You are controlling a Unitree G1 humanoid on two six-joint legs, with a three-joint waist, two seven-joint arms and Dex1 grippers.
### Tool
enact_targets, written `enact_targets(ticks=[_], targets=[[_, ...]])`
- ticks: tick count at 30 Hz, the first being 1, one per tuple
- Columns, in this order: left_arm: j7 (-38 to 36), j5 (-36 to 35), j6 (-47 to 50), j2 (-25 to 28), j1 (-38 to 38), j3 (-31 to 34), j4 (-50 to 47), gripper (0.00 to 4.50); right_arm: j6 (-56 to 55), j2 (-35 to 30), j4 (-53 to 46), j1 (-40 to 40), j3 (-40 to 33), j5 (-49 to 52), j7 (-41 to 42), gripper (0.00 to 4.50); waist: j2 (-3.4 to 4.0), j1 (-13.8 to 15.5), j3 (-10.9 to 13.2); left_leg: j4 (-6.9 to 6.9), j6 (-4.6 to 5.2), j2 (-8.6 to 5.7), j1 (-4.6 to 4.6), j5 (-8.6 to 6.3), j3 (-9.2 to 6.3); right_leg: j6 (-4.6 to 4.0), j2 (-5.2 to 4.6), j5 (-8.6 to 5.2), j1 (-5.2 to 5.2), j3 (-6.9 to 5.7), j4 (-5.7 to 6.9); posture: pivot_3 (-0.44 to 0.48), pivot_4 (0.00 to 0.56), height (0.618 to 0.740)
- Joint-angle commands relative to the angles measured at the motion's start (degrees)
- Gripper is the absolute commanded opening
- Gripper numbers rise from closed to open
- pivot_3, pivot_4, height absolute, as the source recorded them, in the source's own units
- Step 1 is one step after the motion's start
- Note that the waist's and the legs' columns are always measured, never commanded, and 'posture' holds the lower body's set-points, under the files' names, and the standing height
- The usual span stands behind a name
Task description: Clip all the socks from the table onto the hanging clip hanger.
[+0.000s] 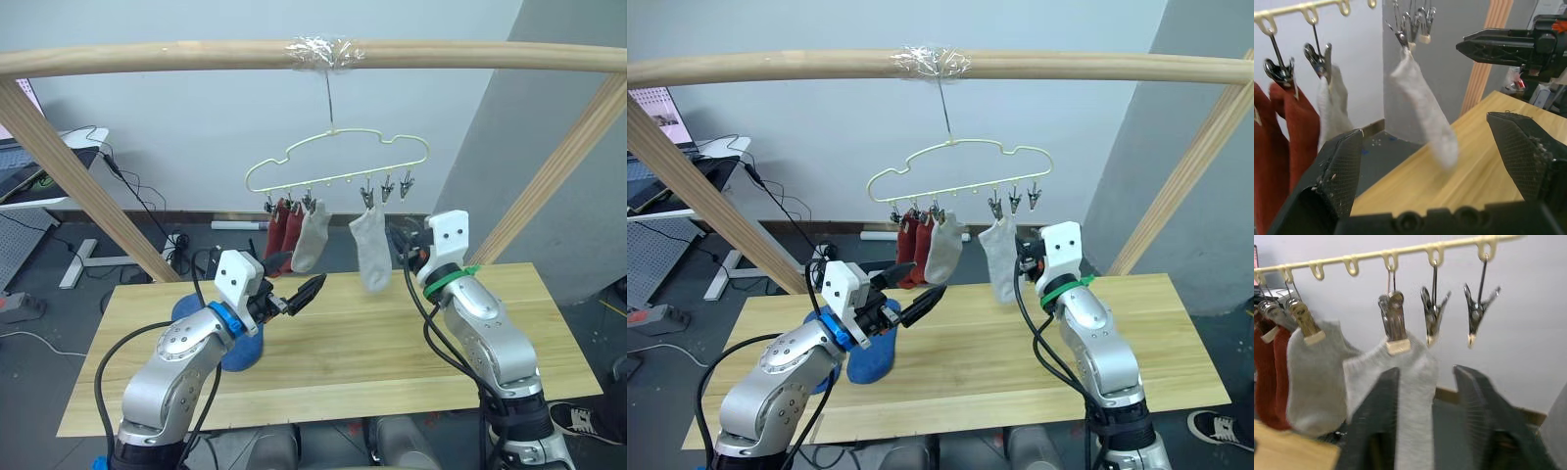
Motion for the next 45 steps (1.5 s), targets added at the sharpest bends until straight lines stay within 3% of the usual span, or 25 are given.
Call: enact_targets(ticks=[1,20,45], targets=[[0.1,-1.5,-0.9,0.1,-0.5,0.4,-4.1,4.50,-3.6,1.5,1.9,-2.6,-0.6,-1.8,-1.0,1.39,0.00,0.2,0.0,-0.01,0.00,0.00,0.00,0.00,-0.02,0.08,0.00,0.05,0.00,-0.02,0.02,-0.008,0.126,0.740],[0.7,-1.4,-0.6,0.9,1.7,0.3,-7.5,4.50,-11.9,7.9,18.4,-12.8,-2.7,-7.7,-6.5,1.39,-0.01,1.8,0.0,0.00,-0.01,0.00,0.04,0.01,-0.02,0.06,0.00,0.07,0.01,0.00,0.12,0.039,0.109,0.740],[2.5,-1.5,0.0,0.1,0.6,-0.2,-7.4,4.50,-12.0,8.3,19.8,-12.8,-4.1,-9.0,-7.2,1.39,-0.01,2.0,0.0,0.03,0.00,0.00,0.18,0.01,0.00,0.04,0.00,0.07,0.06,0.02,0.30,0.035,0.120,0.740]])
